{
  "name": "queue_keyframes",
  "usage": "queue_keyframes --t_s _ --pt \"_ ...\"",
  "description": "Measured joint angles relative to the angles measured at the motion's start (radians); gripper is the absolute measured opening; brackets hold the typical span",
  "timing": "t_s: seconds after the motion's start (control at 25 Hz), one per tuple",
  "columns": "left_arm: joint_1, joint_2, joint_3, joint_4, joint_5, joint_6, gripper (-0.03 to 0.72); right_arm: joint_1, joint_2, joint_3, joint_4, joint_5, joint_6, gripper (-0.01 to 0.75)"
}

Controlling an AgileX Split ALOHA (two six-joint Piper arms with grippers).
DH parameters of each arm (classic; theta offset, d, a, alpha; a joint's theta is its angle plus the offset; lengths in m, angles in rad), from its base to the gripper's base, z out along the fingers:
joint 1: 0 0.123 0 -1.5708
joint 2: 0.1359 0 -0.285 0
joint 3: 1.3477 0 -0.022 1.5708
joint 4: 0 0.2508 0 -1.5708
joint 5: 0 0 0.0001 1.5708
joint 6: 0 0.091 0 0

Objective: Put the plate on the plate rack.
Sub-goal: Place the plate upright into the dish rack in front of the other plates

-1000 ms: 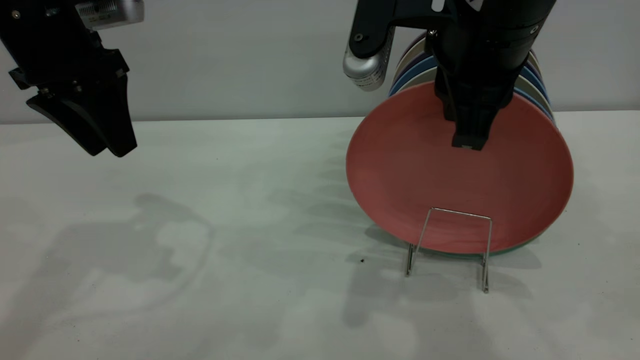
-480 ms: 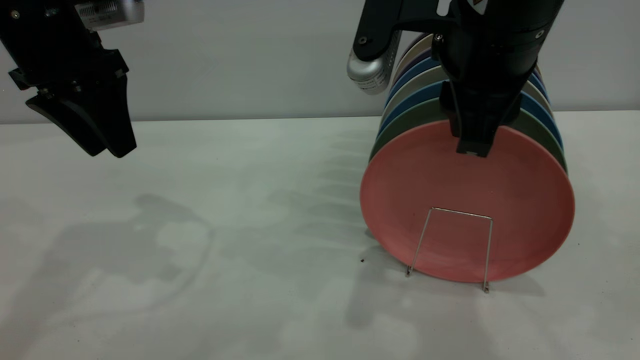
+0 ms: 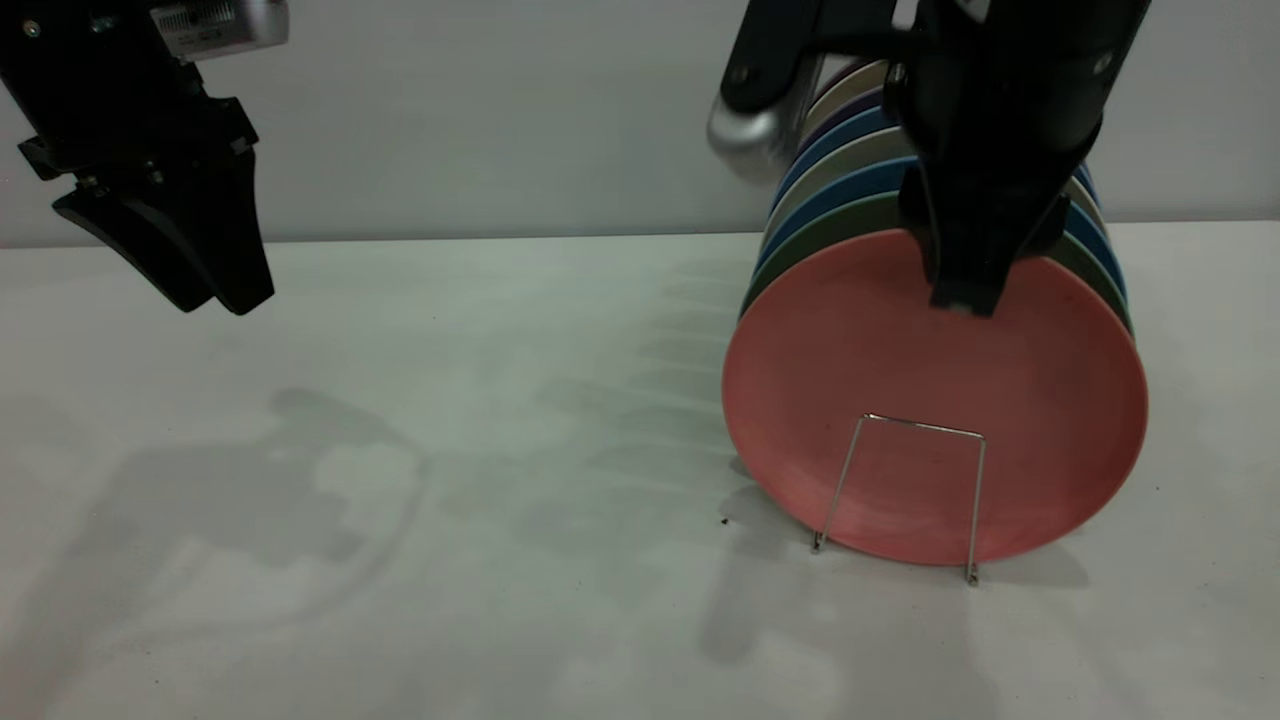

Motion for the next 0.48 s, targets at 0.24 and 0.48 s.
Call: queue_keyframes --t_s 0.24,0.48 --pt "0.000 0.000 0.000 0.000 0.000 0.000 0.452 0.000 -0.089 0.000 0.003 0.003 0.005 0.321" --pt "0.001 -0.083 0.000 0.000 -0.030 0.002 0.452 0.000 -0.156 0.000 0.004 0.047 0.073 0.321"
